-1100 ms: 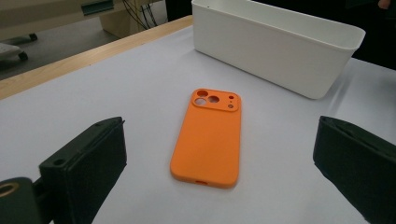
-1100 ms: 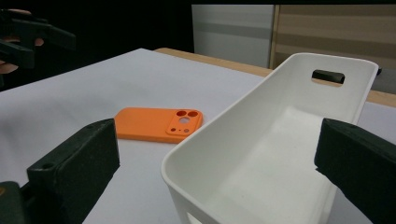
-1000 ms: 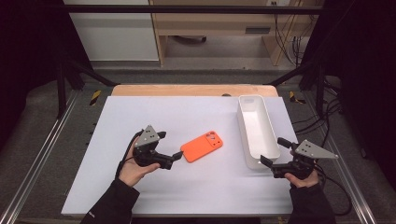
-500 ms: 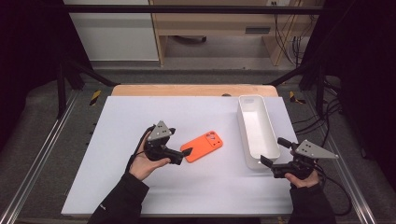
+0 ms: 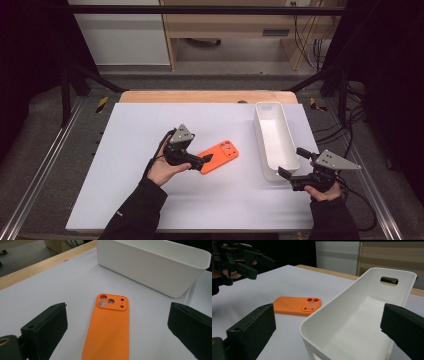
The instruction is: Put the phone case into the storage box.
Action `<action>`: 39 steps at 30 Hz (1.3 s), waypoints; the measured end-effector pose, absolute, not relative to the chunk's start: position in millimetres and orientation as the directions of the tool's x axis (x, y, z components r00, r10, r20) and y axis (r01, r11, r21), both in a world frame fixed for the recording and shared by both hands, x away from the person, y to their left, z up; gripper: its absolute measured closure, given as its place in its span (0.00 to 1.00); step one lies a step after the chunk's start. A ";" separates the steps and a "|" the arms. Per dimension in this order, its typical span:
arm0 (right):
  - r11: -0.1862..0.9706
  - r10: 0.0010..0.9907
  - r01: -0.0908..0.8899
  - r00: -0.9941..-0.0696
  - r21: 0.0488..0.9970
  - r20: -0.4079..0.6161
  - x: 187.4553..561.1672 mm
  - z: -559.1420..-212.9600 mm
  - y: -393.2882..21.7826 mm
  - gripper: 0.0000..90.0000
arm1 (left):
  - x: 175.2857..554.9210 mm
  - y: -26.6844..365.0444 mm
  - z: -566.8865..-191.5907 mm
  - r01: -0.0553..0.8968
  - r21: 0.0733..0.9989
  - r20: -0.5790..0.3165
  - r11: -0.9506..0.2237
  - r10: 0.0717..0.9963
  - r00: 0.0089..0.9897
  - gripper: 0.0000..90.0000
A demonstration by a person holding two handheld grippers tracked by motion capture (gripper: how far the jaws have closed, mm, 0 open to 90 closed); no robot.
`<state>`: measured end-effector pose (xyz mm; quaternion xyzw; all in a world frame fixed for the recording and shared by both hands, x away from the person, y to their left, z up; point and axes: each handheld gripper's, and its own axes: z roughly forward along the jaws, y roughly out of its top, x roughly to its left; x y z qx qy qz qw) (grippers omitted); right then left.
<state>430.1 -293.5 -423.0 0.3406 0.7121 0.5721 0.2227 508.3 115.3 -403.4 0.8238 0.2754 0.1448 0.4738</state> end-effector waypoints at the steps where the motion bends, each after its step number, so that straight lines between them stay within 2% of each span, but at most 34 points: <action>1: 0.113 0.739 0.230 -0.670 0.966 0.073 430.1 -422.9 -293.4 0.01 | 509.3 113.6 -403.7 0.319 0.857 -0.021 -0.405 0.591 0.807 0.02; 39: 0.118 0.738 0.225 -0.671 0.967 0.066 430.1 -421.8 -293.5 0.01 | 552.4 58.1 -416.2 0.352 0.712 0.042 -0.607 0.537 0.842 0.02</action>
